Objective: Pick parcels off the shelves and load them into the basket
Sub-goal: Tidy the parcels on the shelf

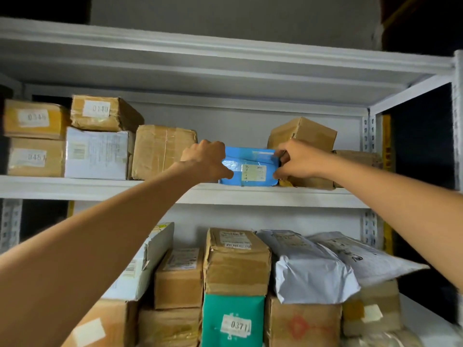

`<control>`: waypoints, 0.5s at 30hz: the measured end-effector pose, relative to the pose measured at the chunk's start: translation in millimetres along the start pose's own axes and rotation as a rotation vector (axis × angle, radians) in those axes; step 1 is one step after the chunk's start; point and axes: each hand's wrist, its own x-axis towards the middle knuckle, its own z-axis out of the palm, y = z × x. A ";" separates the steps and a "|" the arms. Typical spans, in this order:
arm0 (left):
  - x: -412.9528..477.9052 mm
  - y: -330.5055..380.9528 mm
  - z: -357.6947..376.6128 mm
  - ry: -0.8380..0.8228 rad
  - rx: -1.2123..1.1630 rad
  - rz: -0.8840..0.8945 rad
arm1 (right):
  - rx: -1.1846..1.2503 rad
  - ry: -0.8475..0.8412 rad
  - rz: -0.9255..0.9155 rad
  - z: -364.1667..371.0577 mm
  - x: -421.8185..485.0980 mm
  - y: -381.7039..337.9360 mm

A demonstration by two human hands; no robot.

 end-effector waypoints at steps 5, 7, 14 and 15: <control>10.0 -0.1 6.0 0.056 -0.081 -0.036 | -0.013 0.075 -0.008 2.2 6.5 0.7; 17.2 -0.5 10.7 0.058 -0.119 -0.041 | -0.010 0.092 0.004 7.4 9.3 -0.3; 28.7 -0.4 42.8 -0.008 -0.440 -0.074 | 0.031 0.219 0.108 29.5 21.4 -14.6; 27.4 -1.2 45.5 0.030 -0.470 -0.072 | 0.038 0.229 0.131 33.3 23.1 -16.8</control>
